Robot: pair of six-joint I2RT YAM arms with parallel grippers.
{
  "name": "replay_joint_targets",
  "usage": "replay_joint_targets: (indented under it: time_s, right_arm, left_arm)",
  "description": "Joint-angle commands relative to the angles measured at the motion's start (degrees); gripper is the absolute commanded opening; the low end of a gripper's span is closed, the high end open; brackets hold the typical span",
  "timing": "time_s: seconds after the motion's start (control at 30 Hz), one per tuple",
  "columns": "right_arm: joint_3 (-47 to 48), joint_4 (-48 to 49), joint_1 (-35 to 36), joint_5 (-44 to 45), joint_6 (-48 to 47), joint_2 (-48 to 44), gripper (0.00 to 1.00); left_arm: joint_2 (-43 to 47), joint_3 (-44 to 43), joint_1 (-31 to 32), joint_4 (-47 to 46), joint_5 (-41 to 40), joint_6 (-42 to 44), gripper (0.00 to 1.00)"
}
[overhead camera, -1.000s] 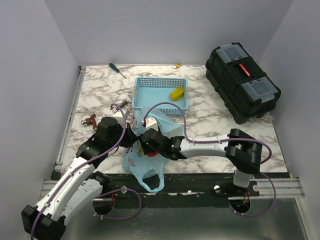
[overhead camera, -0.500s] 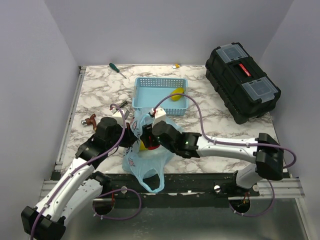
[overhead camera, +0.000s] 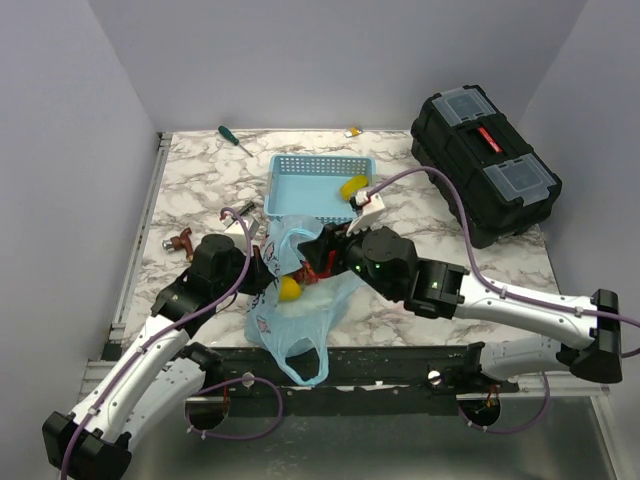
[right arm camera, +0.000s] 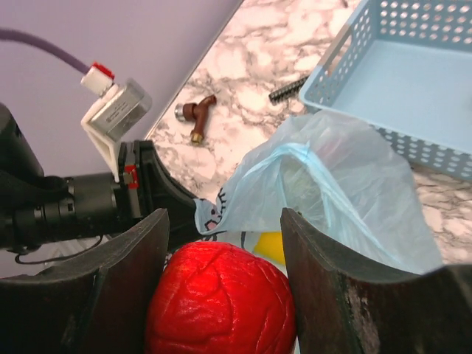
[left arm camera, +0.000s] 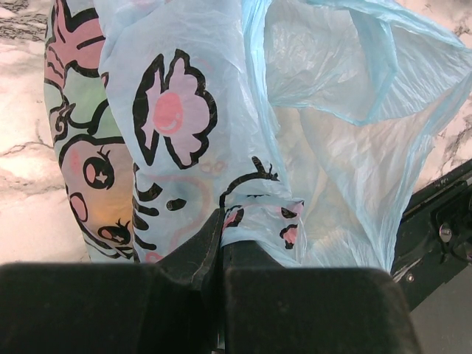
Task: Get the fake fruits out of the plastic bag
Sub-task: Take out the fake fruit from the plastic bag, then place the fake fruit in the bin.
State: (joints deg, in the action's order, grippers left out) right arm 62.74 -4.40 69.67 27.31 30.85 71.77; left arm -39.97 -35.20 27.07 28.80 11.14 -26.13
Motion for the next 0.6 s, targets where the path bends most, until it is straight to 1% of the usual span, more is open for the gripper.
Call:
replay_joint_targets:
  time_s: [0.0,0.1,0.23,0.3,0.43,0.57]
  right_arm:
    - [2.34,-3.71,-2.47,5.45,-1.99,-1.98,0.01]
    - [4.79,-5.42,-6.44,4.16,-2.54,-1.77,0.01]
    - [7.03,-5.61,-13.78,0.83,-2.54,-0.67,0.01]
    - [8.32,-5.62,-17.88,-2.41,-2.04,1.19,0.01]
    - [11.68,-5.57,-26.07,-9.02,-0.13,7.38,0.01]
    - [16.83,-5.00,-30.92,-13.07,0.59,16.23,0.01]
  left_arm:
    - [1.02,-0.09,-0.31,-0.42,-0.40,0.31,0.00]
    - [1.30,-0.02,-0.27,-0.54,-0.59,0.20,0.00]
    - [1.31,-0.16,-0.26,-0.16,-0.67,0.28,0.00]
    - [1.81,-0.17,-0.27,0.20,-1.02,0.20,0.00]
    - [3.60,0.14,-0.27,0.13,-2.36,0.20,0.00]
    - [4.50,0.33,-0.26,-0.11,-2.68,0.11,0.00]
